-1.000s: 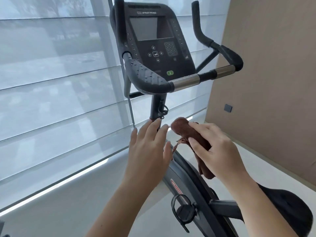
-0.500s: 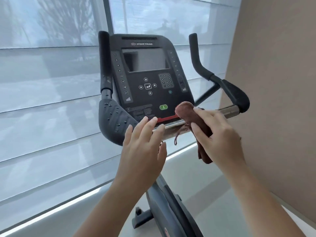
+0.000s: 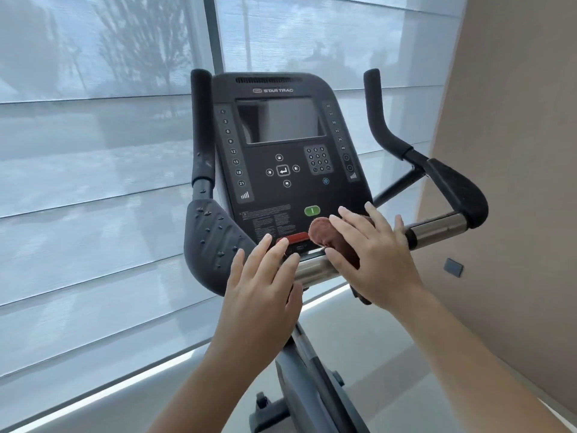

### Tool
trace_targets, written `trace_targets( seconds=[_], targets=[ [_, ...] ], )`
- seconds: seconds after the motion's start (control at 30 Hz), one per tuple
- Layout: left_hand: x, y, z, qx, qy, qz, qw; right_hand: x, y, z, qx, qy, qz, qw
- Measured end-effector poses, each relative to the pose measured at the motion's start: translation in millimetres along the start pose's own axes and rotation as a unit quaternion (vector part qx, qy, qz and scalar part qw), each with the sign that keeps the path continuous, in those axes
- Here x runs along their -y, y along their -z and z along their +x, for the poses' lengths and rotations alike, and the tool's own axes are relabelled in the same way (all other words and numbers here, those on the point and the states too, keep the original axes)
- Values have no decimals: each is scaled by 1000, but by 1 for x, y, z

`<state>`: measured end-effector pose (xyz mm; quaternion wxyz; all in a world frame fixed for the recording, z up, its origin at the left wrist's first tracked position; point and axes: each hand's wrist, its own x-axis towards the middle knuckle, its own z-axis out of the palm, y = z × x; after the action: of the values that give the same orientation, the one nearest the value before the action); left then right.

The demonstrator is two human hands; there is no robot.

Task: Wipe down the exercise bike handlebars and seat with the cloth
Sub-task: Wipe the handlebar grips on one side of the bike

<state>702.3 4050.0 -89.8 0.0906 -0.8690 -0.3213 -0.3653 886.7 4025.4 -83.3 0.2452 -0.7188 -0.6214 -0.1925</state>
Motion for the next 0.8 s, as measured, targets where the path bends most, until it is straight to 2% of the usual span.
trace_targets(
  seconds=[0.07, 0.17, 0.27, 0.4, 0.53, 0.63, 0.73, 0.8],
  targets=[
    [6, 0, -2, 1, -6, 0, 1000, -7, 7, 5, 11, 33, 43, 998],
    [13, 1, -5, 1, -9, 3, 1000, 6, 3, 6, -64, 40, 53, 996],
    [20, 2, -8, 0, 4, -19, 1000, 53, -17, -3, -140, 22, 69, 987],
    [28, 3, -13, -9, 11, -23, 1000, 56, -23, -4, -161, 62, 63, 983],
    [33, 6, -18, -11, -1, -9, 1000, 9, -13, -1, -156, -43, 38, 986],
    [39, 7, -23, -10, -3, -5, 1000, 30, -19, -4, -180, -87, 44, 979],
    [43, 7, -23, -12, 4, -3, 1000, 72, -30, -8, -195, -31, 60, 979],
    [44, 7, -23, -15, 0, 4, 1000, 69, -29, -6, -180, 28, 58, 982]
  ],
)
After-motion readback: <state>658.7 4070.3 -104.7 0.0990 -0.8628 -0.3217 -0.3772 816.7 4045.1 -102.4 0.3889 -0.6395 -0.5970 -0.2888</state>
